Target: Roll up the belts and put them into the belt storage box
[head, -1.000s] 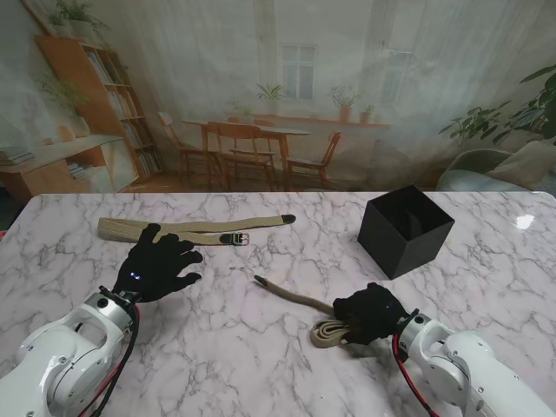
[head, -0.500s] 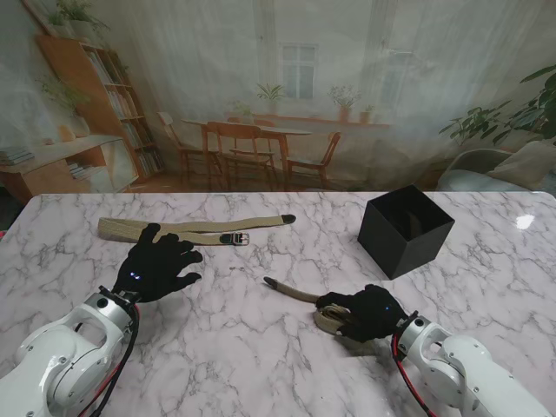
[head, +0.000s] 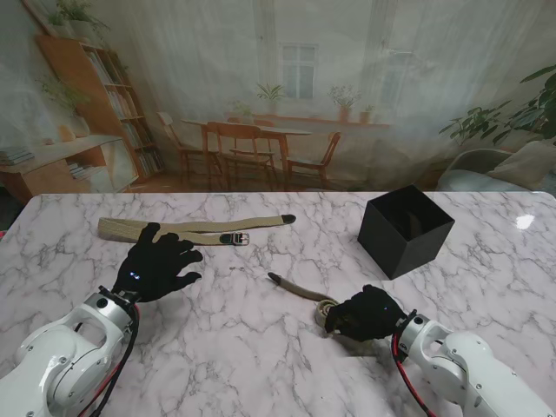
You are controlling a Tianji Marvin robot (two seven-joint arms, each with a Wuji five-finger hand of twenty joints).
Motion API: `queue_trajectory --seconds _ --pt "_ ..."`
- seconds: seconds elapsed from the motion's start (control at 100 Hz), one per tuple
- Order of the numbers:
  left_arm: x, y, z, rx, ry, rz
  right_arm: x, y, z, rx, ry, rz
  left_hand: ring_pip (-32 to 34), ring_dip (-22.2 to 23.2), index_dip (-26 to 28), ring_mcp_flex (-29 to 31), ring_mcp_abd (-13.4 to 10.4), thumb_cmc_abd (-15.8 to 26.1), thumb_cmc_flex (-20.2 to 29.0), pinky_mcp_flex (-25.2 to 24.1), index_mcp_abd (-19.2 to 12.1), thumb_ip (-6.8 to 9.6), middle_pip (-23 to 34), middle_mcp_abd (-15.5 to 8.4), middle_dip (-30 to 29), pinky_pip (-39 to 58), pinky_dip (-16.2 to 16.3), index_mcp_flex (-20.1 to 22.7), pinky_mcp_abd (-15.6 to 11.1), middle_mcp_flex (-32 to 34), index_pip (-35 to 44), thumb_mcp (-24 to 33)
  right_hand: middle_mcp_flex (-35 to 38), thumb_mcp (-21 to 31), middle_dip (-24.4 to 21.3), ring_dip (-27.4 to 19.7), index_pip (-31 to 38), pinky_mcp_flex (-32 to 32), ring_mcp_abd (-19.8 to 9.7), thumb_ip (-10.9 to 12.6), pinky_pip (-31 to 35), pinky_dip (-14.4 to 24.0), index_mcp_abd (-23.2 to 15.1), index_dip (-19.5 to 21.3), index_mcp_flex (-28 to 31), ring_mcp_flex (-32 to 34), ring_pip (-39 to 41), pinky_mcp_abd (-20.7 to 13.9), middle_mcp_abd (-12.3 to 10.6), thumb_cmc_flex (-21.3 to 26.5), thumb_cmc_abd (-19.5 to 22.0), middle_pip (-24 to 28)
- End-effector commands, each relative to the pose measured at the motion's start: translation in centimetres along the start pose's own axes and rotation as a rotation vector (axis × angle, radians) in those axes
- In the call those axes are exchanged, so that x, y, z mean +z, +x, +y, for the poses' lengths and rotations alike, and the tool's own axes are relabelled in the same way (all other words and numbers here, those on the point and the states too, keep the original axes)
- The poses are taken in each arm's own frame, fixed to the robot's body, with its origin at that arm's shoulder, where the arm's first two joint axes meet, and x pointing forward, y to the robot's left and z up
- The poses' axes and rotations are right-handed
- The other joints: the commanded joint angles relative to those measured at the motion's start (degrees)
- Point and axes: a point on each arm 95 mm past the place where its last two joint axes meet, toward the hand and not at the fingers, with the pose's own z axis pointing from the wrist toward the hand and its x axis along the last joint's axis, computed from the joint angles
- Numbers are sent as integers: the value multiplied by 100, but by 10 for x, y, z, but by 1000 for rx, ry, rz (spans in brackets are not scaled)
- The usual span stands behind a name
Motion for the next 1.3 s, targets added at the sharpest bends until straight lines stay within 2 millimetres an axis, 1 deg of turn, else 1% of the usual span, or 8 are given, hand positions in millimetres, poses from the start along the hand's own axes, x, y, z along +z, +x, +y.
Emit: queue_trajectory --seconds 0.0,0.09,0.24,0.35,0.46,0.93,1.19,1.29 --pt "0 1 2 -2 -13 0 -4 1 -10 10 43 -5 0 66 -12 67 89 269 -42 -99 119 -93 6 88 55 -183 -14 -101 285 122 -74 -47 97 861 203 -90 286 -150 -494 815 -85 5 -502 201 304 -36 -294 287 -825 1402 485 688" --pt "0 1 2 -2 -14 0 -5 1 -11 20 58 -10 0 67 -14 64 95 280 -58 -104 116 -95 5 89 55 -182 -15 -103 281 122 -76 -53 249 1133 89 -71 63 -121 -603 769 -65 79 557 129 560 -43 -311 159 -876 1018 419 549" --pt "0 1 2 -6 -16 1 -6 1 -8 -20 79 11 -2 67 -22 59 97 292 -68 -106 129 -94 5 92 55 -181 -16 -105 292 125 -83 -53 239 1385 -443 -275 918 -350 -1125 -269 -103 96 1622 -1408 505 -474 -847 -433 -1508 105 -458 -558" --pt "0 1 3 -8 -17 2 -7 0 -2 -86 103 36 3 69 -24 69 98 293 -77 -106 125 -95 3 101 54 -179 -16 -103 290 123 -83 -57 180 785 -511 -524 21 -461 -1385 725 -47 97 2250 -211 582 -839 -1121 -845 -1753 -1796 -11 -734" --pt "0 1 3 -11 -17 1 -6 3 3 -73 153 49 3 70 -19 69 95 286 -63 -101 116 -95 5 89 55 -175 -16 -102 287 128 -77 -52 -164 476 -633 -654 -190 -602 -1452 821 -56 100 2792 108 168 -1199 -1303 -1018 -1732 -2185 216 -978" --pt "1 0 3 -23 -21 -7 -8 7 21 -64 341 35 2 70 -24 66 98 290 -66 -106 126 -94 2 94 55 -179 -21 -99 292 123 -78 -51 -1041 4168 -1405 -1314 -688 -776 -1688 1986 -307 -140 4032 188 -1093 -1883 -1640 -1431 -1521 -401 -1797 -1937" --pt "0 -1 4 -27 -20 -11 -4 9 12 -184 292 22 1 70 -21 62 99 294 -62 -113 125 -94 1 98 55 -183 -23 -102 285 119 -76 -51 -231 2683 -1285 -1302 148 -483 -1920 315 -103 -352 3330 645 -577 -1304 -1320 -1735 -2015 18 -2007 -1856" --pt "0 -1 4 -28 -20 -11 -3 12 10 -233 259 12 2 71 -22 63 98 298 -67 -109 127 -94 3 92 56 -181 -22 -97 291 120 -75 -52 56 1892 -1126 -1138 794 -580 -1822 103 -147 -403 2604 266 -266 -1107 -1235 -1456 -1903 -273 -1715 -1751"
